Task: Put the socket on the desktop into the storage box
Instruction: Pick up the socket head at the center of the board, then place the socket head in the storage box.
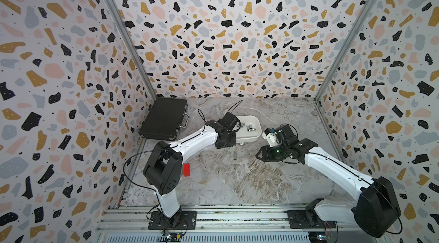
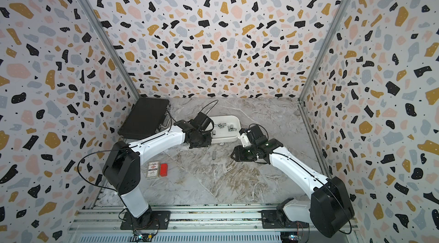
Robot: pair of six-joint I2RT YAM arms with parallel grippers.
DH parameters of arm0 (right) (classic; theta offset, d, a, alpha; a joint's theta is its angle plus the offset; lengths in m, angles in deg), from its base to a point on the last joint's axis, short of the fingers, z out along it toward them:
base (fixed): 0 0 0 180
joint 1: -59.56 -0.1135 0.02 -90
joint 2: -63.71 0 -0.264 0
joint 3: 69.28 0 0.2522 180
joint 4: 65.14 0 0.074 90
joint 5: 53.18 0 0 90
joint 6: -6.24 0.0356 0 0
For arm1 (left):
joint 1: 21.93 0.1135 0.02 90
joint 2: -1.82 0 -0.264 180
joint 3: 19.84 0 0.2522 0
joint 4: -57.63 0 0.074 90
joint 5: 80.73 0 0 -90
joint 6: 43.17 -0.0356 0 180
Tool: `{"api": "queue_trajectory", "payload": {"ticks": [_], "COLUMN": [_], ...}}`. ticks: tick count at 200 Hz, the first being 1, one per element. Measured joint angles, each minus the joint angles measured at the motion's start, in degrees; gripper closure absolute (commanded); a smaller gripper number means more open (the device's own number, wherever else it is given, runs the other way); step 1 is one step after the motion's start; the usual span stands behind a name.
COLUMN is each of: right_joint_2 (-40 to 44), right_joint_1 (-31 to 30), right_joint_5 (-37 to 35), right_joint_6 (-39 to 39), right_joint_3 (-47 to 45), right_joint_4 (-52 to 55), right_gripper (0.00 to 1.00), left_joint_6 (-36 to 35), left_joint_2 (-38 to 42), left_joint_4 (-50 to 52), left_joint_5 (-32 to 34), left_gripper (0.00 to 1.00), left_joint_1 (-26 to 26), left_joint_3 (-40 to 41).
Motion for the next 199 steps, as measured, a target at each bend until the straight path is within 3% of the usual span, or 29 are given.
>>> {"api": "queue_trajectory", "payload": {"ticks": [199], "right_joint_2": [0.00], "right_joint_1": [0.00], "right_joint_5": [-2.45], "right_joint_6": [0.07], "right_joint_3": [1.95], "right_joint_4": [2.51], "right_gripper": [0.53], "left_joint_6": [-7.06], "left_joint_2": [-26.40], "left_joint_4": [9.35], "left_joint_5": [-1.14], "left_gripper": [0.99], "left_joint_1": [6.43], "left_joint_3": [-31.85]}}
